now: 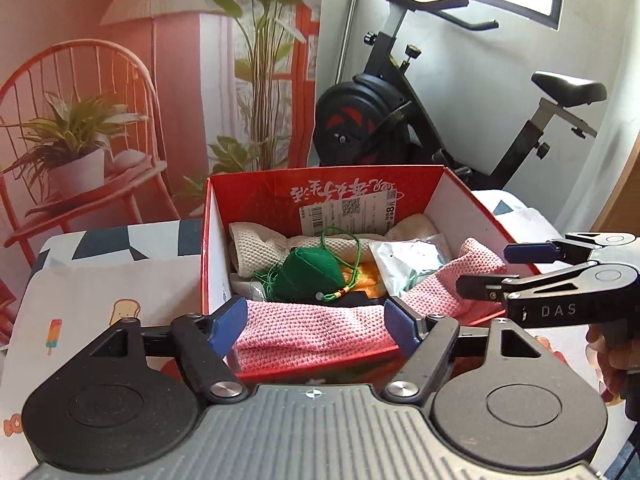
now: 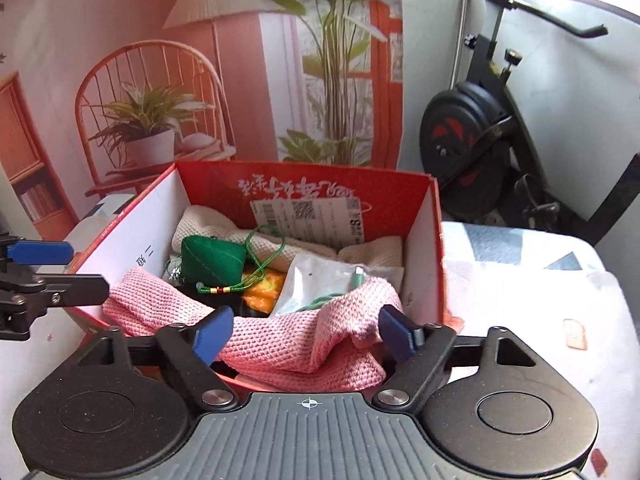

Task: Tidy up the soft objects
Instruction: 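Lower the pink cloth into the box and open both grippers, then move both open grippers back to the black glove on the table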

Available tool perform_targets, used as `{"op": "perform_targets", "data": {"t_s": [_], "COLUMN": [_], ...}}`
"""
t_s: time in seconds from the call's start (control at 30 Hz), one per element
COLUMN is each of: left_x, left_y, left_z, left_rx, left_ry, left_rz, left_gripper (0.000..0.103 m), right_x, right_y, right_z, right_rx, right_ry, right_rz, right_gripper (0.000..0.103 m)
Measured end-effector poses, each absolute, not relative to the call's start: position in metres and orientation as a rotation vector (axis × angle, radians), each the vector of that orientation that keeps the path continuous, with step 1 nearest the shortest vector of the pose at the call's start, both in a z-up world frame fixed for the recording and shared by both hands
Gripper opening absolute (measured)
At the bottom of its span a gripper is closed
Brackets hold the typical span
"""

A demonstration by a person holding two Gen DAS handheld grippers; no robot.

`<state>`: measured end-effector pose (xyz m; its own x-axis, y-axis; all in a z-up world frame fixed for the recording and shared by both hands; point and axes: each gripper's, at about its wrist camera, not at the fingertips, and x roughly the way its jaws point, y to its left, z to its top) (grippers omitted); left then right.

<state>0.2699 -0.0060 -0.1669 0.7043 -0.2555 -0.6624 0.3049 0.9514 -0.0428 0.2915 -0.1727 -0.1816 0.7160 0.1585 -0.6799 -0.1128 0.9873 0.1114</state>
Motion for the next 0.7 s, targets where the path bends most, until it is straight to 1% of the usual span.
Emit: {"op": "perform_targets", "data": {"t_s": [0.03,0.07,0.2,0.47,0.7], "left_x": [0.264,0.259,0.234,0.188,0.174], "left_y": [-0.005,-0.004,0.001,0.009,0.008], "left_z": [-0.166,-0.166,-0.170,-0.201,-0.251], "left_rx": [0.066,0.058,0.031,-0.030,-0.083], "left_ry": [0.721,0.719,0.711,0.712,0.809], "left_rz": [-0.314,-0.319,-0.332,-0.312,-0.294], "left_gripper": [0.078,0.078,0.078,0.078,0.077], "right_x": [0.286,0.280,0.249,0.191,0.173], "right_y": [-0.174,-0.175,-0.174,-0.167,-0.149], "right_z": [-0.178,-0.176,-0.170,-0.193,-0.240], "right_rx": [0.056,0.047,-0.005,-0.016,-0.013], "right_ry": [0.742,0.725,0.643,0.572,0.674], "right_rz": [0.147,0.146,0.134,0.162,0.203], "right_gripper": [0.083,0.086,0.102,0.102,0.102]}}
